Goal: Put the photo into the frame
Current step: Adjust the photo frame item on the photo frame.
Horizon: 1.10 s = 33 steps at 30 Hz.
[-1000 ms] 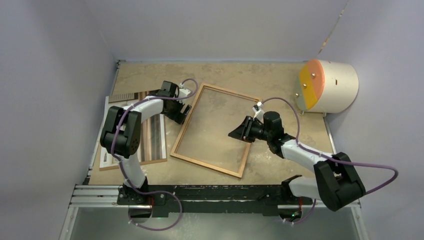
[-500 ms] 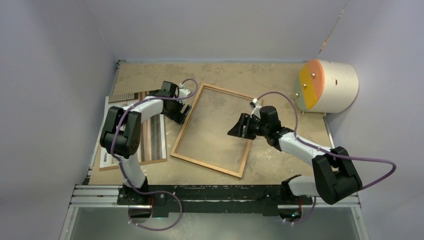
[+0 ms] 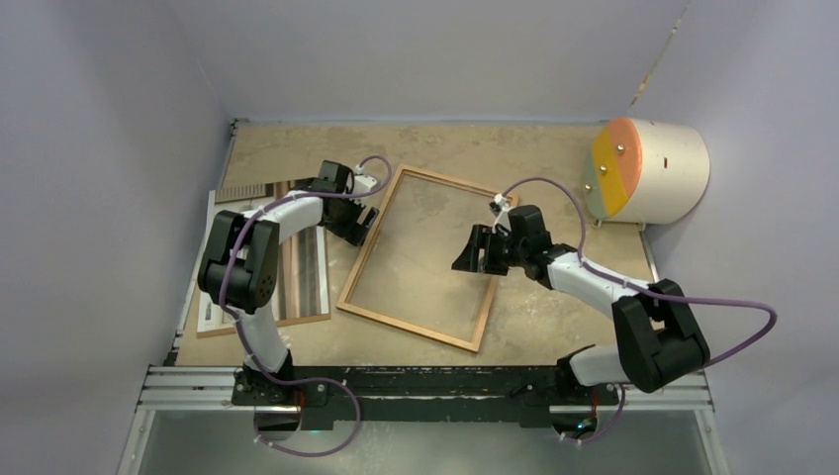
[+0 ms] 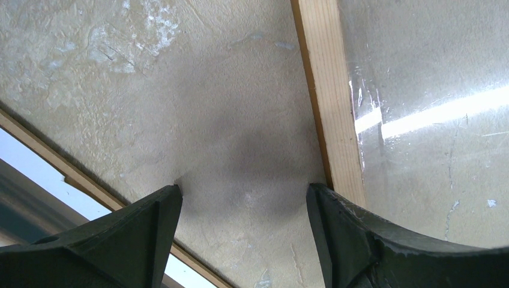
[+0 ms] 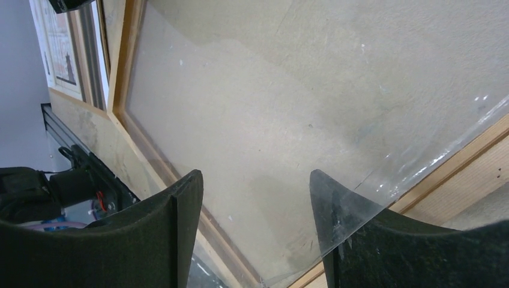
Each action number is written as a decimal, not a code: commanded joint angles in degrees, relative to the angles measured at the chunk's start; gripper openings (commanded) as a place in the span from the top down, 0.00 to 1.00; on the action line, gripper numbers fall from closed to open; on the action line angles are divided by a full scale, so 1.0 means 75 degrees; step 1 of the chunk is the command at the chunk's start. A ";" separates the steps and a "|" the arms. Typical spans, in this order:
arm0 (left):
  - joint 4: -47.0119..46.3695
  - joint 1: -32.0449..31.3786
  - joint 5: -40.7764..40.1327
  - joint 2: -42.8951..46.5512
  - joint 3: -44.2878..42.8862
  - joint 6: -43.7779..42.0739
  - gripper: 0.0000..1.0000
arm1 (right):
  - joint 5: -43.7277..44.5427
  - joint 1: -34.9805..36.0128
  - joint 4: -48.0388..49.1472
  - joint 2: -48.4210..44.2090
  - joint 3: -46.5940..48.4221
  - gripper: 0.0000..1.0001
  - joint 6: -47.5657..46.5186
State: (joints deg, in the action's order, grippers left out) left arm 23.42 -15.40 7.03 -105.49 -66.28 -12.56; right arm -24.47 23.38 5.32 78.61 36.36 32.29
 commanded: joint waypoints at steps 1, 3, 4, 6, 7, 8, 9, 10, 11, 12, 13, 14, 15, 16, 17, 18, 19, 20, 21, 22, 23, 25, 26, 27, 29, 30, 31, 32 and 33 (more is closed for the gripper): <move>0.0230 -0.0056 0.0048 0.0074 0.0224 -0.0023 0.20 | 0.0239 0.0047 -0.0253 0.0124 0.0505 0.31 -0.0306; 0.0229 -0.0056 0.0059 0.0075 0.0224 -0.0025 0.20 | 0.0412 0.0037 -0.0393 0.0177 0.0598 0.31 -0.0326; 0.0229 -0.0056 0.0059 0.0082 0.0234 -0.0025 0.20 | 0.0511 0.0036 -0.0466 0.0211 0.0645 0.31 -0.0340; 0.0229 -0.0056 0.0059 0.0096 0.0236 -0.0034 0.20 | 0.0680 0.0035 -0.0547 0.0266 0.0713 0.30 -0.0346; 0.0229 -0.0056 0.0059 0.0087 0.0242 -0.0048 0.20 | 0.0763 0.0036 -0.0603 0.0309 0.0753 0.30 -0.0348; 0.0213 -0.0056 0.0069 0.0103 0.0253 -0.0063 0.20 | 0.0857 0.0031 -0.0658 0.0355 0.0799 0.29 -0.0354; 0.0209 -0.0056 0.0065 0.0114 0.0267 -0.0069 0.20 | 0.0952 0.0035 -0.0691 0.0408 0.0838 0.28 -0.0356; 0.0206 -0.0056 0.0067 0.0119 0.0262 -0.0072 0.20 | 0.1050 0.0035 -0.0697 0.0416 0.0865 0.27 -0.0359; 0.0216 -0.0056 0.0062 0.0113 0.0260 -0.0072 0.20 | 0.1163 0.0036 -0.0698 0.0408 0.0876 0.26 -0.0357; 0.0223 -0.0056 0.0061 0.0109 0.0259 -0.0072 0.20 | 0.1260 0.0036 -0.0698 0.0387 0.0888 0.26 -0.0354; 0.0218 -0.0056 0.0070 0.0115 0.0270 -0.0070 0.20 | 0.1335 0.0036 -0.0698 0.0364 0.0893 0.26 -0.0340; 0.0207 -0.0056 0.0071 0.0104 0.0280 -0.0069 0.20 | 0.1388 0.0036 -0.0698 0.0343 0.0913 0.25 -0.0344; 0.0210 -0.0050 0.0071 0.0104 0.0282 -0.0070 0.20 | 0.1429 0.0036 -0.0698 0.0345 0.0942 0.24 -0.0355; 0.0205 -0.0056 0.0065 0.0098 0.0292 -0.0070 0.20 | 0.1495 0.0036 -0.0698 0.0347 0.0976 0.23 -0.0378; 0.0195 -0.0056 0.0064 0.0090 0.0294 -0.0066 0.20 | 0.1575 0.0036 -0.0872 0.0341 0.1006 0.23 -0.0399; 0.0200 -0.0056 0.0070 0.0095 0.0294 -0.0062 0.20 | 0.1631 0.0036 -0.0904 0.0321 0.1012 0.23 -0.0407; 0.0186 -0.0056 0.0068 0.0076 0.0295 -0.0060 0.20 | 0.1673 0.0036 -0.0894 0.0297 0.0995 0.23 -0.0395; 0.0185 -0.0056 0.0070 0.0075 0.0295 -0.0051 0.20 | 0.1690 0.0036 -0.0876 0.0289 0.0988 0.23 -0.0379; 0.0183 -0.0056 0.0071 0.0078 0.0295 -0.0058 0.20 | 0.1708 0.0036 -0.0884 0.0305 0.0994 0.23 -0.0370; 0.0182 -0.0056 0.0062 0.0067 0.0289 -0.0060 0.20 | 0.1721 0.0036 -0.0900 0.0320 0.1010 0.23 -0.0368; 0.0182 -0.0056 0.0064 0.0073 0.0286 -0.0051 0.20 | 0.1757 0.0036 -0.0906 0.0339 0.1020 0.23 -0.0368; 0.0194 -0.0056 0.0059 0.0074 0.0294 -0.0050 0.20 | 0.1850 0.0036 -0.0952 0.0347 0.1039 0.23 -0.0368; 0.0194 -0.0056 0.0059 0.0075 0.0300 -0.0059 0.20 | 0.1926 0.0036 -0.0999 0.0341 0.1071 0.23 -0.0384; 0.0185 -0.0050 0.0053 0.0075 0.0311 -0.0064 0.20 | 0.2033 0.0036 -0.1075 0.0330 0.1105 0.23 -0.0391; 0.0192 -0.0045 0.0047 0.0064 0.0318 -0.0074 0.20 | 0.2356 0.0036 -0.1220 0.0259 0.1184 0.22 -0.0412; 0.0194 -0.0036 0.0044 0.0072 0.0318 -0.0090 0.20 | 0.2456 0.0036 -0.1279 0.0203 0.1200 0.22 -0.0434; 0.0185 -0.0033 0.0047 0.0077 0.0318 -0.0093 0.20 | 0.2526 0.0036 -0.1329 0.0149 0.1208 0.22 -0.0470; 0.0182 -0.0023 0.0058 0.0068 0.0309 -0.0094 0.20 | 0.2573 0.0036 -0.1373 0.0119 0.1246 0.22 -0.0495; 0.0192 -0.0013 0.0056 0.0064 0.0301 -0.0089 0.20 | 0.2567 0.0036 -0.1381 0.0094 0.1244 0.22 -0.0513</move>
State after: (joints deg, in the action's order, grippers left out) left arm 22.79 -15.40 7.05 -105.21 -65.73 -12.60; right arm -8.75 23.38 -3.25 81.65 43.13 29.93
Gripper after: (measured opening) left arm 0.802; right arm 0.778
